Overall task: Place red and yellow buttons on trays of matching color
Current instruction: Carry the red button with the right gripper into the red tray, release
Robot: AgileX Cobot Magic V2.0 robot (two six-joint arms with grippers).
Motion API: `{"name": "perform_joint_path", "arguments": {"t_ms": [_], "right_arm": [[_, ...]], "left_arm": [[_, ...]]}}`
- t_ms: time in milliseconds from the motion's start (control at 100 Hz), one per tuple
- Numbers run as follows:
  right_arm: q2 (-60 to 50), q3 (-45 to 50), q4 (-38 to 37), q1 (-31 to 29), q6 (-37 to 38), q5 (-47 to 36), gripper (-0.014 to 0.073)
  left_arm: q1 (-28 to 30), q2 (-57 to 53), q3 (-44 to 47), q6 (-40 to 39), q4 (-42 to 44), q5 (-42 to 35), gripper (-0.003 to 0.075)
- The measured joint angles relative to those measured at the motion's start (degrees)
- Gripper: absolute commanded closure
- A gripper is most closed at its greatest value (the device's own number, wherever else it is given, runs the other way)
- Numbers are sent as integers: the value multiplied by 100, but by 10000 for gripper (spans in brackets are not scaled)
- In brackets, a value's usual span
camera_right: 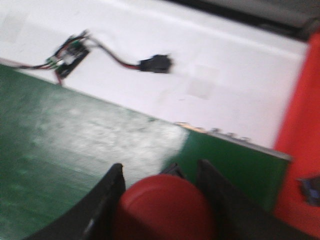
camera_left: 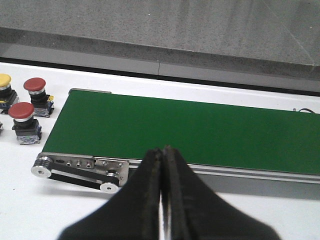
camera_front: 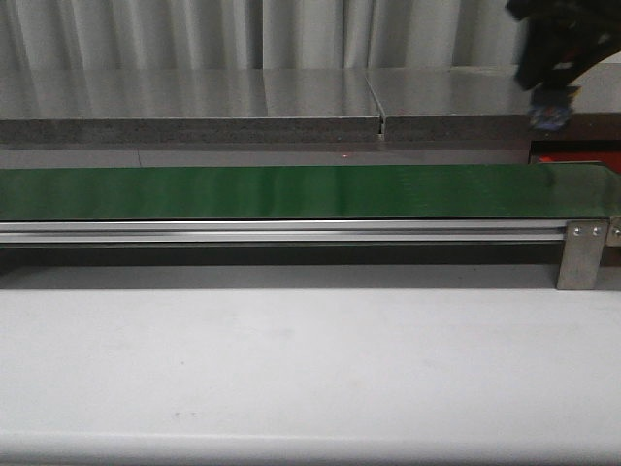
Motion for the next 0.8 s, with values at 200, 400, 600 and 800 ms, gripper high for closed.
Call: {"name": "perform_joint_path", "arguments": {"t_ms": [200, 400, 600, 800], "right_arm": [[-12, -437, -44, -1175, 110, 82, 501], [189, -456, -48, -1843, 124, -218, 501], [786, -456, 3, -2136, 133, -558, 501], [1352, -473, 121, -2164, 133, -932, 501]], "left_arm": [[0, 0, 0, 0, 0, 0, 739], [0, 0, 0, 0, 0, 0, 739], [0, 0, 0, 0, 0, 0, 739], [0, 0, 0, 0, 0, 0, 739]]}}
